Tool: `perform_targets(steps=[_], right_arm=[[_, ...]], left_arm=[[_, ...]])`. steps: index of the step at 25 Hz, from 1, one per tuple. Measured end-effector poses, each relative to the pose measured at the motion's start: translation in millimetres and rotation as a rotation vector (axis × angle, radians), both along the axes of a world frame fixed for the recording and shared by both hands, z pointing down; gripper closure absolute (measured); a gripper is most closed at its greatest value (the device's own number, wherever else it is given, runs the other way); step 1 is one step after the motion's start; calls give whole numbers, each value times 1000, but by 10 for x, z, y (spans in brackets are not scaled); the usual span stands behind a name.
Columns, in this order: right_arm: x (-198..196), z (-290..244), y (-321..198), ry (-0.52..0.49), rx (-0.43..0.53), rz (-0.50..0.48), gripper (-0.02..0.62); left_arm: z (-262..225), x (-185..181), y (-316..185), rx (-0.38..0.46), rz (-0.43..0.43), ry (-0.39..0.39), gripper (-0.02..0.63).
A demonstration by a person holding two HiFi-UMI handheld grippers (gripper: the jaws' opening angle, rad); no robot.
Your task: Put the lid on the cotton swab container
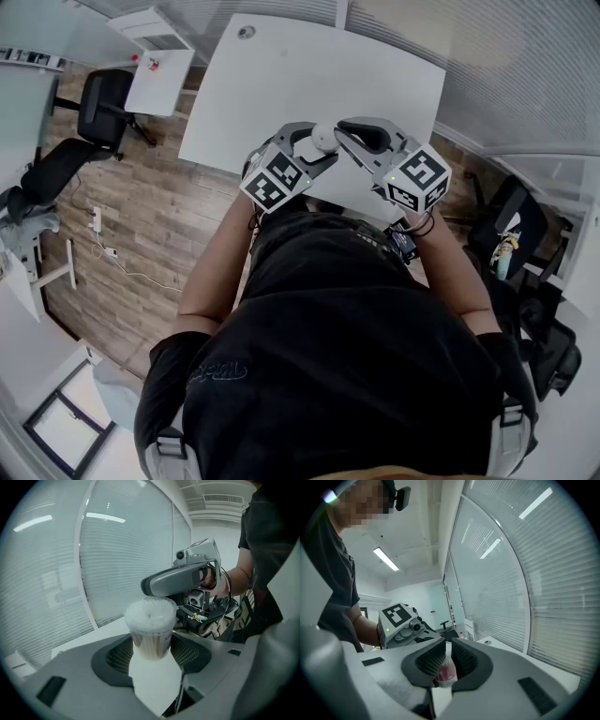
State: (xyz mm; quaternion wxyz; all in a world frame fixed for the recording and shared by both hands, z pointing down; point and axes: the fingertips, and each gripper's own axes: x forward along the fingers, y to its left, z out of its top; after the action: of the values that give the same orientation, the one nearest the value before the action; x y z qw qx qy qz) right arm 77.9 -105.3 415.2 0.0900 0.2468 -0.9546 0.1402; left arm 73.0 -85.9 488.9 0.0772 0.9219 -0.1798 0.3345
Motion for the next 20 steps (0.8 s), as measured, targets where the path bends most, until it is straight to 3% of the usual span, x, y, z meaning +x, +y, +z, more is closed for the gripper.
perform_targets(steps=[20], right_arm=[[374, 462, 200, 38, -48, 126, 565]], left_arm=[[164, -195, 142, 14, -66, -18, 347]])
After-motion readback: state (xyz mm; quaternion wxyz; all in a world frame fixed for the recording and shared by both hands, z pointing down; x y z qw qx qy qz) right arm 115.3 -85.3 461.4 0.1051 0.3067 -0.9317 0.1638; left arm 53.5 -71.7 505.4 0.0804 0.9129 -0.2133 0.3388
